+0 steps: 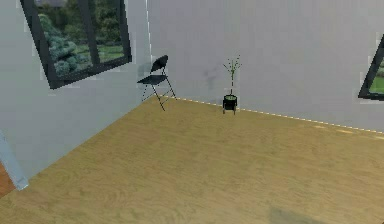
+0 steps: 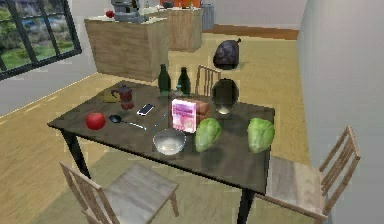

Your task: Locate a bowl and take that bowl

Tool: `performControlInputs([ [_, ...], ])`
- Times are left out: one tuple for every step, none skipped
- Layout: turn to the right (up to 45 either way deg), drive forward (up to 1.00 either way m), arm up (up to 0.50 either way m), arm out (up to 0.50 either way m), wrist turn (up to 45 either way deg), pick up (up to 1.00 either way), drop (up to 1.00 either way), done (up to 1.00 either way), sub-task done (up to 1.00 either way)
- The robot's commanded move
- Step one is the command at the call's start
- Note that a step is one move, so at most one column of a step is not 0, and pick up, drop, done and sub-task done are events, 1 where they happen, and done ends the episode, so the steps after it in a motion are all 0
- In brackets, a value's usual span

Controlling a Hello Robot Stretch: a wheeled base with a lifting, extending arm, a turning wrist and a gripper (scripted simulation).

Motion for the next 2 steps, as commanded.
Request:
performControlInputs([
  [0.0, 0.0, 0.28, 0.0, 0.0, 0.0, 0.0, 0.0, 0.0],
  [0.0, 0.0, 0.0, 0.5, 0.0, 0.0, 0.0, 0.0, 0.0],
])
